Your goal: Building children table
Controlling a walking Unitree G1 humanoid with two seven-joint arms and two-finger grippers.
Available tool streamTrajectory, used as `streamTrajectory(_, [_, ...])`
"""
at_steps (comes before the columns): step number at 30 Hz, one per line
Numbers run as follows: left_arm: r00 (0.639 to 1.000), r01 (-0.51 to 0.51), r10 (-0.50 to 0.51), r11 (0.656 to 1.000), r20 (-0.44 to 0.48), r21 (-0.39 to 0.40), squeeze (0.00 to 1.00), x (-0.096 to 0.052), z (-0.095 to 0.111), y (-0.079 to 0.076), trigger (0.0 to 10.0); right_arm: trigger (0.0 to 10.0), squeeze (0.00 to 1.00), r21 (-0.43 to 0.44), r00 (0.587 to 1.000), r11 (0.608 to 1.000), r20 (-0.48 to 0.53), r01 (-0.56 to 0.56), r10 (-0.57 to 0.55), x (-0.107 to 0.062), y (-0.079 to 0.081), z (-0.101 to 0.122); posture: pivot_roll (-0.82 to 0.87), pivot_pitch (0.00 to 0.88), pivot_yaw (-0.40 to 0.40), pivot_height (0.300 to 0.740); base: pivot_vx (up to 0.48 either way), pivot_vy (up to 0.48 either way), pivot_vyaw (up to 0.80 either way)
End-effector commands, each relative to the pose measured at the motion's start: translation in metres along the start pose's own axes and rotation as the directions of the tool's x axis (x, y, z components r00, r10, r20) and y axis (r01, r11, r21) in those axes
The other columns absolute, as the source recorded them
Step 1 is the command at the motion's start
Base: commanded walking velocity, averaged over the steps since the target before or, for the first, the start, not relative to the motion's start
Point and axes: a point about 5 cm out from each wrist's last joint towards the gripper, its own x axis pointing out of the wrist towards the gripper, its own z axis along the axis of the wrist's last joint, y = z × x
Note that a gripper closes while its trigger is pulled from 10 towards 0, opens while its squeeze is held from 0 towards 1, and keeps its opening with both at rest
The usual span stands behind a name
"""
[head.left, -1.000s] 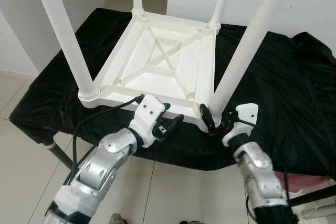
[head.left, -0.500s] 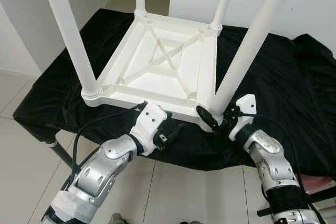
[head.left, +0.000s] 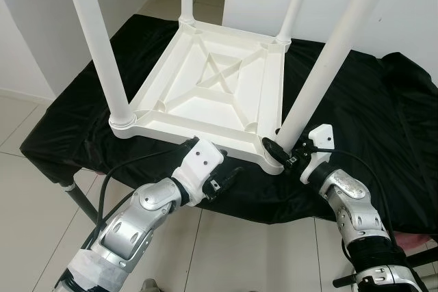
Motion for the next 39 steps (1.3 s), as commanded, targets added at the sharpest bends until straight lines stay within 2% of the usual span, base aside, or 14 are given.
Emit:
streamTrajectory(1, [0.999,0.040,-0.041,0.999,0.016,0.019,0.00,0.002,0.002,-0.006,10.0,10.0,0.00,0.029,0.999,0.999,-0.043,0.032,-0.030,-0.004,0.003,-0.012,0.05,0.051,-0.075,0.740,0.000,0.000,0.00])
streamTrajectory(12, [0.999,0.052,-0.052,0.999,0.016,0.013,0.00,0.003,0.001,-0.007,10.0,10.0,0.00,0.037,0.981,0.981,-0.026,0.192,-0.192,-0.005,0.008,-0.010,0.04,0.050,-0.069,0.740,0.000,0.000,0.00])
streamTrajectory(14, [0.998,0.057,-0.058,0.998,0.015,0.013,0.00,0.003,0.001,-0.008,10.0,10.0,0.00,0.051,0.971,0.969,-0.015,0.240,-0.239,-0.006,0.012,-0.010,0.04,0.052,-0.067,0.740,0.000,0.000,0.00])
streamTrajectory(15, [0.998,0.063,-0.063,0.998,0.014,0.014,0.00,0.003,0.000,-0.009,10.0,10.0,0.00,0.070,0.950,0.948,-0.017,0.311,-0.310,-0.007,0.014,-0.011,0.03,0.053,-0.066,0.740,0.000,0.000,0.00])
streamTrajectory(18, [0.998,0.063,-0.063,0.998,0.014,0.014,0.00,0.003,0.000,-0.009,10.0,10.0,0.00,0.070,0.950,0.948,-0.017,0.311,-0.310,-0.007,0.014,-0.011,0.03,0.053,-0.066,0.740,0.000,0.000,0.00])
streamTrajectory(19, [0.998,0.066,-0.066,0.998,0.015,0.014,0.00,0.003,0.000,-0.009,10.0,10.0,0.00,0.091,0.921,0.916,-0.024,0.390,-0.390,-0.008,0.018,-0.012,0.04,0.054,-0.066,0.740,0.000,0.000,0.00])
streamTrajectory(20, [0.998,0.066,-0.066,0.998,0.015,0.014,0.00,0.003,0.000,-0.009,10.0,10.0,0.00,0.091,0.921,0.916,-0.024,0.390,-0.390,-0.008,0.018,-0.012,0.04,0.054,-0.066,0.740,0.000,0.000,0.00])
streamTrajectory(21, [0.998,0.066,-0.066,0.998,0.017,0.014,0.00,0.003,0.001,-0.009,10.0,10.0,0.00,0.116,0.885,0.877,-0.034,0.466,-0.465,-0.008,0.024,-0.015,0.04,0.055,-0.067,0.740,0.000,0.000,0.00])
streamTrajectory(22, [0.998,0.066,-0.066,0.998,0.017,0.014,0.00,0.003,0.001,-0.009,10.0,10.0,0.00,0.116,0.885,0.877,-0.034,0.466,-0.465,-0.008,0.024,-0.015,0.04,0.055,-0.067,0.740,0.000,0.000,0.00])
streamTrajectory(23, [0.998,0.065,-0.066,0.998,0.019,0.011,0.00,0.003,0.001,-0.009,10.0,10.0,0.00,0.127,0.849,0.840,-0.044,0.528,-0.527,-0.008,0.031,-0.016,0.04,0.057,-0.069,0.740,0.000,0.000,0.00])
streamTrajectory(24, [0.998,0.065,-0.066,0.998,0.019,0.011,0.00,0.003,0.001,-0.009,10.0,10.0,0.00,0.127,0.849,0.840,-0.044,0.528,-0.527,-0.008,0.031,-0.016,0.04,0.057,-0.069,0.740,0.000,0.000,0.00])
streamTrajectory(26, [0.998,0.064,-0.065,0.998,0.022,0.004,0.00,0.002,0.001,-0.009,10.0,10.0,0.00,0.160,0.815,0.801,-0.045,0.577,-0.578,-0.003,0.045,-0.016,0.04,0.065,-0.068,0.740,0.000,0.000,0.00])
streamTrajectory(32, [0.998,0.065,-0.065,0.998,0.020,-0.001,0.00,0.002,0.001,-0.011,10.0,10.0,0.00,0.146,0.816,0.806,-0.023,0.574,-0.577,0.005,0.058,-0.010,0.04,0.069,-0.064,0.740,0.000,0.000,0.00])
streamTrajectory(39, [0.998,0.064,-0.064,0.998,0.019,0.002,0.00,0.003,0.001,-0.009,10.0,10.0,0.00,0.128,0.808,0.799,-0.036,0.587,-0.588,0.002,0.057,-0.009,0.04,0.070,-0.063,0.740,0.000,0.000,0.00])
